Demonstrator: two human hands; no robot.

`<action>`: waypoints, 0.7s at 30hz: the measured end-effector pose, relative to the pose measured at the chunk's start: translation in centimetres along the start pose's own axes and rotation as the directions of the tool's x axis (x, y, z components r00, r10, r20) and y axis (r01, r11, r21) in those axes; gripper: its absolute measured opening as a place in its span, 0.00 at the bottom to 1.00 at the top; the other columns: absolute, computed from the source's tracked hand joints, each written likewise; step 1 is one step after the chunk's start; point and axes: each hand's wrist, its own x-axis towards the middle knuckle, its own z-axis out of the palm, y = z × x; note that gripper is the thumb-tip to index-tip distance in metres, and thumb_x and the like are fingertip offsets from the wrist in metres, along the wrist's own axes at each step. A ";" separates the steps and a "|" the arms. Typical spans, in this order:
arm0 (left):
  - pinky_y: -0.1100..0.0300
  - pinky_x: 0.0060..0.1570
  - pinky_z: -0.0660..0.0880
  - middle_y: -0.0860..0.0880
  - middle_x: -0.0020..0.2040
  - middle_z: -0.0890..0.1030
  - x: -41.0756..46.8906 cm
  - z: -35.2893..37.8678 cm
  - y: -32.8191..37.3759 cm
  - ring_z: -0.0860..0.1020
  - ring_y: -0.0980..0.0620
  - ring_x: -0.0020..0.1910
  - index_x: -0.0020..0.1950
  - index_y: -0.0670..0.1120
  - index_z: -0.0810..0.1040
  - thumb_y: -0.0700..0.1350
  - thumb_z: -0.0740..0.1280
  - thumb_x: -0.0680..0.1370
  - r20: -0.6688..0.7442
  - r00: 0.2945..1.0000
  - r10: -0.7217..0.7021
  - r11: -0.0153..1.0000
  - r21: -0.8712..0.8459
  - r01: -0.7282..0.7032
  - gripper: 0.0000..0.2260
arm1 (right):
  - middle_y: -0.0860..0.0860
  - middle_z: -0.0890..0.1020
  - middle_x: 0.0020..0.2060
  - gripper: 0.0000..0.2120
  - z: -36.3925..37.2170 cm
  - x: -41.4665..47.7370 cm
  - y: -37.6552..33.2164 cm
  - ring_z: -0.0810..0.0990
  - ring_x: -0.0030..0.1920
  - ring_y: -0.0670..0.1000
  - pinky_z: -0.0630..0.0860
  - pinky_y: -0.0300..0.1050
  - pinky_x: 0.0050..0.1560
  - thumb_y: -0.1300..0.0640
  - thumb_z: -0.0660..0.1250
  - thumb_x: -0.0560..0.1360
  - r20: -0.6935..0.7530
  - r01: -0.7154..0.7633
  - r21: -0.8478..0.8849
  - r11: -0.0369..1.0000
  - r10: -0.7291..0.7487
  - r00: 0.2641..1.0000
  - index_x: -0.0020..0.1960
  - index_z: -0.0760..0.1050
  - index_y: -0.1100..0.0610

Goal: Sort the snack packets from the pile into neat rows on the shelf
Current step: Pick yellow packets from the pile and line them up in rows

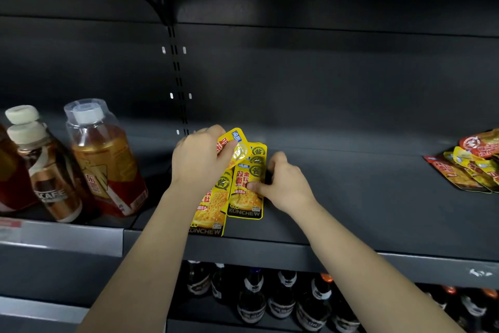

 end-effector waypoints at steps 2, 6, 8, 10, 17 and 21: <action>0.56 0.37 0.67 0.49 0.39 0.79 0.0 -0.4 0.4 0.76 0.45 0.40 0.49 0.47 0.77 0.55 0.64 0.78 0.016 1.000 -0.001 0.999 -0.049 0.002 0.12 | 0.49 0.76 0.49 0.26 -0.2 -0.1 0.1 0.77 0.52 0.54 0.69 0.44 0.44 0.44 0.75 0.68 -0.003 -0.002 0.048 0.999 0.002 1.000 0.51 0.62 0.54; 0.52 0.34 0.70 0.47 0.32 0.77 0.0 -0.9 1.2 0.74 0.46 0.32 0.45 0.47 0.75 0.52 0.67 0.77 0.122 0.991 -0.049 0.949 -0.304 0.084 0.09 | 0.51 0.78 0.48 0.16 -0.3 -0.1 0.4 0.78 0.54 0.57 0.68 0.43 0.43 0.47 0.67 0.76 -0.072 0.013 0.108 0.994 -0.005 0.997 0.52 0.64 0.56; 0.48 0.38 0.74 0.46 0.36 0.80 -0.2 -0.6 1.3 0.76 0.45 0.34 0.46 0.48 0.74 0.52 0.67 0.77 0.192 0.979 -0.065 0.906 -0.401 0.139 0.08 | 0.52 0.79 0.47 0.12 -0.2 0.0 0.6 0.78 0.52 0.60 0.71 0.46 0.43 0.51 0.64 0.78 -0.102 0.018 0.064 0.998 -0.012 0.995 0.53 0.66 0.58; 0.45 0.40 0.76 0.46 0.36 0.81 -0.6 0.0 1.3 0.77 0.45 0.35 0.47 0.49 0.73 0.52 0.67 0.77 0.234 0.971 -0.060 0.906 -0.395 0.151 0.08 | 0.57 0.80 0.50 0.10 -0.2 0.0 0.7 0.78 0.51 0.62 0.75 0.50 0.45 0.56 0.62 0.78 -0.118 0.010 0.006 1.000 -0.010 0.993 0.56 0.66 0.59; 0.48 0.37 0.78 0.40 0.40 0.81 -2.2 1.4 1.2 0.79 0.42 0.39 0.48 0.43 0.73 0.50 0.68 0.77 0.378 0.924 -0.060 0.896 -0.388 0.217 0.12 | 0.59 0.80 0.49 0.11 -0.4 -0.2 1.0 0.78 0.48 0.63 0.75 0.49 0.42 0.62 0.58 0.76 -0.121 -0.024 -0.028 0.999 0.020 0.992 0.57 0.67 0.58; 0.53 0.36 0.78 0.42 0.36 0.79 -2.5 1.0 1.3 0.77 0.43 0.37 0.45 0.42 0.72 0.48 0.69 0.77 0.383 0.922 -0.060 0.902 -0.374 0.214 0.11 | 0.58 0.80 0.50 0.11 -0.4 -0.4 0.8 0.78 0.50 0.62 0.76 0.50 0.44 0.62 0.59 0.75 -0.107 -0.023 -0.028 0.999 0.020 0.994 0.58 0.68 0.57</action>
